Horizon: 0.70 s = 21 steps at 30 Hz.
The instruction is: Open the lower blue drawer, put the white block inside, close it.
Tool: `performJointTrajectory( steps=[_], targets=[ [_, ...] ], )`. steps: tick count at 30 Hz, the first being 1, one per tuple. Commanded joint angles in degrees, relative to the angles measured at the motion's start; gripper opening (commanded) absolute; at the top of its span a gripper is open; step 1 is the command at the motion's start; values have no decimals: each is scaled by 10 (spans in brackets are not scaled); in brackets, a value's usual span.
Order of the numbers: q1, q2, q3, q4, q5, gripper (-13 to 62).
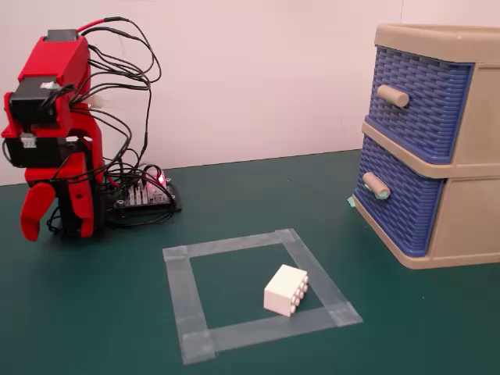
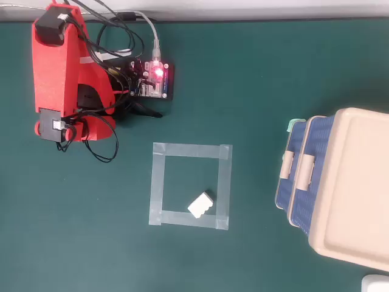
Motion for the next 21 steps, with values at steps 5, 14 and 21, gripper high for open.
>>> performJointTrajectory(
  steps=[5, 14, 21],
  targets=[
    [4, 28, 4, 87, -18, 345],
    [-1, 29, -192, 117, 5, 338],
    [-315, -85, -422, 86, 407, 337]
  ],
)
